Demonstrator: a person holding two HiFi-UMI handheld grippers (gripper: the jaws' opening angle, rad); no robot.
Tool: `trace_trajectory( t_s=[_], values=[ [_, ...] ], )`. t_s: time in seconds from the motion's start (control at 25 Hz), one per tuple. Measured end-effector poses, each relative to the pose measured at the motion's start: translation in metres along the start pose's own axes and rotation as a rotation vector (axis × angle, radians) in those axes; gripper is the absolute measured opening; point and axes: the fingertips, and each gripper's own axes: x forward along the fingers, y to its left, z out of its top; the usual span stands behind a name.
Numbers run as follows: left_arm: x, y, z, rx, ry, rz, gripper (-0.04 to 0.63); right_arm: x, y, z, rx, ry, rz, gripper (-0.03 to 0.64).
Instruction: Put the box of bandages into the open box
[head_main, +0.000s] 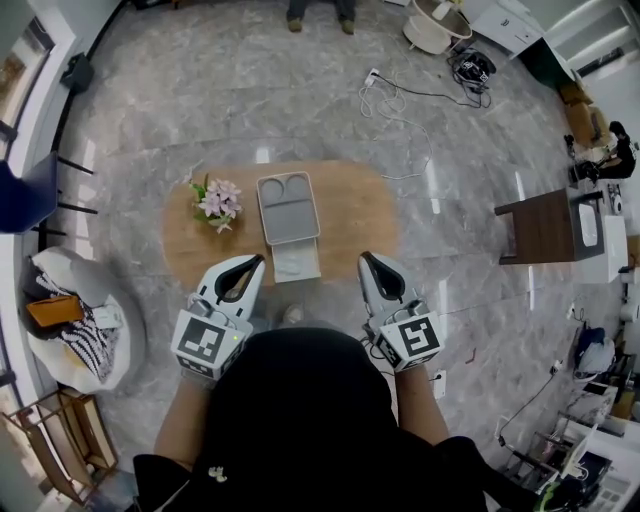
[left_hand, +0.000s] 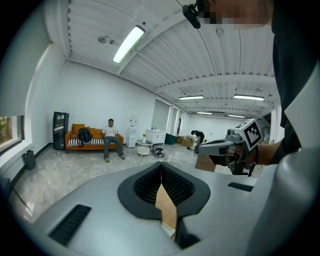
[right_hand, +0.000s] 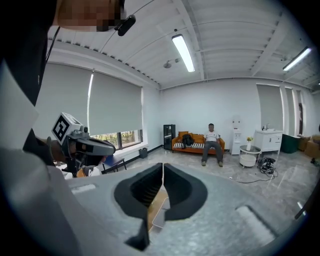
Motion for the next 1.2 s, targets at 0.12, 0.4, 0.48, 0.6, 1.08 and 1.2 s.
trace_trajectory(
  t_s=[0.12,0.4,0.48,0.6,1.08,1.2],
  values=[
    [-0.002,0.001,0.007,-0.005,-0.007,0.007,0.011,-0.002,-0.001,0.008,0.009,-0.028,-0.007,0.006],
    [-0.007,0.007,0.012,0.003,-0.022,0.015,0.011,-0.002,-0.001,0.014,-0.006,-0.05,-0.025,0.001],
    [-0.007,0.006,0.012,0.001,-0.024,0.016,0.011,-0.003,0.001,0.014,-0.001,-0.052,-0.018,0.0],
    [-0.006,0.006,0.014,-0.004,-0.016,0.026,0.011,-0.002,0.002,0.013,0.006,-0.043,-0.021,0.0],
    [-0.008,0.006,0.013,-0.032,-0.002,0.018,0.011,0.004,0.005,0.009,0.016,-0.038,-0.006,0.0],
    [-0.009,0.009,0.009,-0.01,-0.005,0.008,0.011,0.006,0.007,0.01,0.024,-0.044,-0.002,0.0]
  ],
)
